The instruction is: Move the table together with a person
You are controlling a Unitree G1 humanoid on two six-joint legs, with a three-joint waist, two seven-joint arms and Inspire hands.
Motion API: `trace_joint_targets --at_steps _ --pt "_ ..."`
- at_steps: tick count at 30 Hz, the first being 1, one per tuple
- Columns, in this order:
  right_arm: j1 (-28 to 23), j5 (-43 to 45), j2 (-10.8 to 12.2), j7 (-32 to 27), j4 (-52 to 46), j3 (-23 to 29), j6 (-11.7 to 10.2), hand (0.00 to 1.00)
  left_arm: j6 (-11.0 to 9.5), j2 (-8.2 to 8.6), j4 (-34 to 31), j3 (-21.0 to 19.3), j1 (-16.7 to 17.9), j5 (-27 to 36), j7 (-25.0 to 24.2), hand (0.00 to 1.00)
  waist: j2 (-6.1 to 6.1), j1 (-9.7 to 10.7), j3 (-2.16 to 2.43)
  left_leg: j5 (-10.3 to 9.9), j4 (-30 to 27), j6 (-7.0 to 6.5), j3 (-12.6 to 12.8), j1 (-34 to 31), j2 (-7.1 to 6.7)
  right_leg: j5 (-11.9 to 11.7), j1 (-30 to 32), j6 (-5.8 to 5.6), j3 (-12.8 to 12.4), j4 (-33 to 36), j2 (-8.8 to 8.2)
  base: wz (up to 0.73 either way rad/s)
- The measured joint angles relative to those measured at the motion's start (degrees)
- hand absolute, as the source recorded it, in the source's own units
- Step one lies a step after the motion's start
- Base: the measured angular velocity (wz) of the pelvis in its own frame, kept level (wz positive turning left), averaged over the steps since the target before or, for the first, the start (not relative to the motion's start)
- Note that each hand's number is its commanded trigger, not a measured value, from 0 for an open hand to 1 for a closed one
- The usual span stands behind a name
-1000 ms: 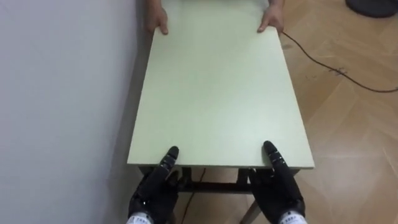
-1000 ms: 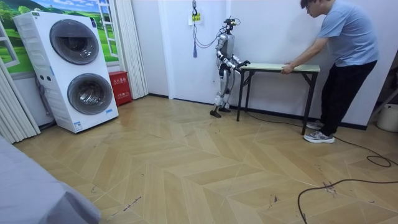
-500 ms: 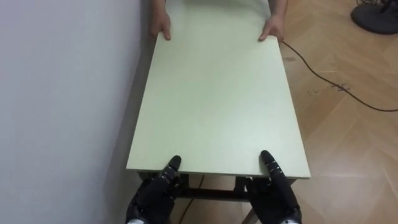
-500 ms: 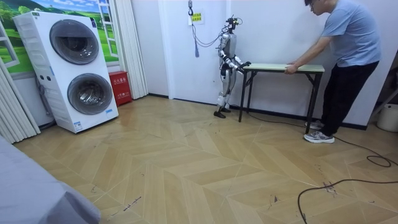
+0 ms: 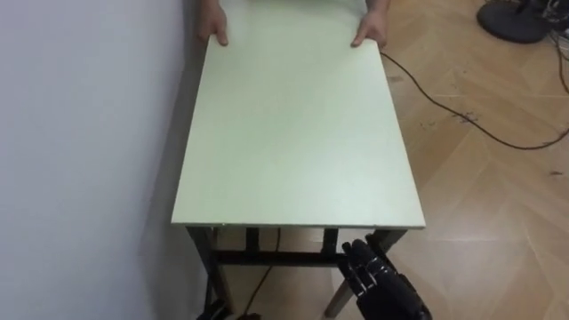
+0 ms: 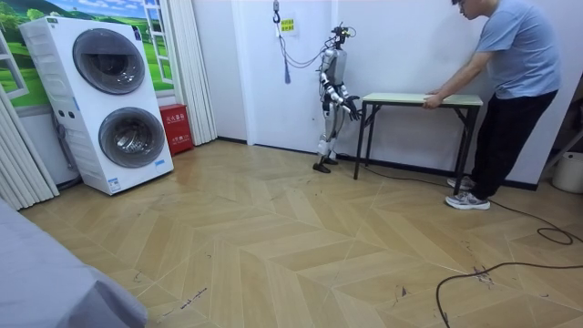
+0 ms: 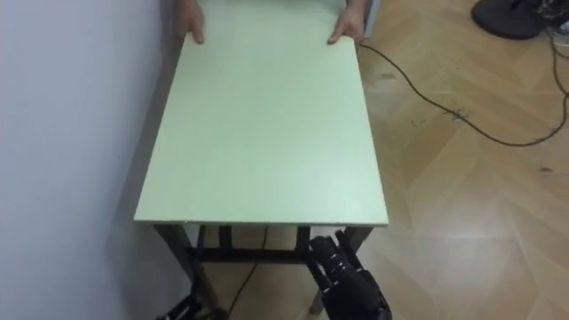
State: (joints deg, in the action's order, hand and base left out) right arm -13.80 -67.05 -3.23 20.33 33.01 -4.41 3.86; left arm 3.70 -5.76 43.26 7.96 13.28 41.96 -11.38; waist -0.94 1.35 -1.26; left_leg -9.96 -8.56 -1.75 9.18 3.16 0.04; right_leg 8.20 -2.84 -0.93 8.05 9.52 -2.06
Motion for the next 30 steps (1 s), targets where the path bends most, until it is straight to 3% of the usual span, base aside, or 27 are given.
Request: trace_joint_targets --at_steps 4,6,7,15,23,30 --pt "0.18 0.00 -0.34 1.18 0.05 0.00 0.02 0.00 0.00 0.19 0.39 0.04 -0.84 0.01 0.06 0.00 1.21 0.06 0.01 -1.12 0.03 -0.81 -0.21 -0.29 0.18 0.13 0.00 -0.05 0.26 0.01 0.25 0.00" --pt "0.15 -0.03 -0.72 1.22 0.13 0.00 0.05 0.00 0.00 0.18 0.93 0.04 -1.04 0.01 0.04 0.00 1.50 0.04 0.38 -1.21 -0.25 -0.93 -0.16 -0.44 0.02 0.15 -0.08 -0.06 0.51 0.19 0.07 -0.05" --pt "0.12 -0.03 -0.84 1.27 0.13 0.00 0.05 0.00 0.00 0.18 0.94 0.05 -0.80 0.01 0.01 0.00 1.46 0.15 0.71 -1.21 -0.61 -0.95 -0.11 -0.53 -0.03 0.15 -0.13 -0.06 0.51 0.19 0.02 -0.06" --pt "0.12 -0.17 -1.47 2.06 0.04 0.03 -0.08 0.00 -0.01 0.22 0.93 0.05 -0.02 0.05 -0.03 0.00 0.72 0.70 1.25 -1.18 -1.97 -0.91 0.05 -0.64 -0.02 0.47 -0.15 0.58 0.77 0.20 -0.10 0.00" --pt "-0.05 0.42 -1.61 3.08 0.76 -0.06 -0.16 0.00 -0.13 -0.07 1.97 0.07 0.09 -0.02 -0.02 0.00 0.48 0.94 1.21 -1.18 -1.82 -0.90 0.04 -0.53 0.07 0.43 -0.30 0.62 0.94 0.30 -0.02 0.00" --pt "0.47 12.66 -2.09 2.23 13.63 1.47 -0.35 0.00 -0.99 -0.13 7.43 -2.40 -1.50 -3.43 0.70 0.00 0.74 1.23 0.97 -1.40 -0.73 -0.69 -0.10 0.43 0.17 0.44 -1.04 0.61 1.75 0.04 0.15 0.00"
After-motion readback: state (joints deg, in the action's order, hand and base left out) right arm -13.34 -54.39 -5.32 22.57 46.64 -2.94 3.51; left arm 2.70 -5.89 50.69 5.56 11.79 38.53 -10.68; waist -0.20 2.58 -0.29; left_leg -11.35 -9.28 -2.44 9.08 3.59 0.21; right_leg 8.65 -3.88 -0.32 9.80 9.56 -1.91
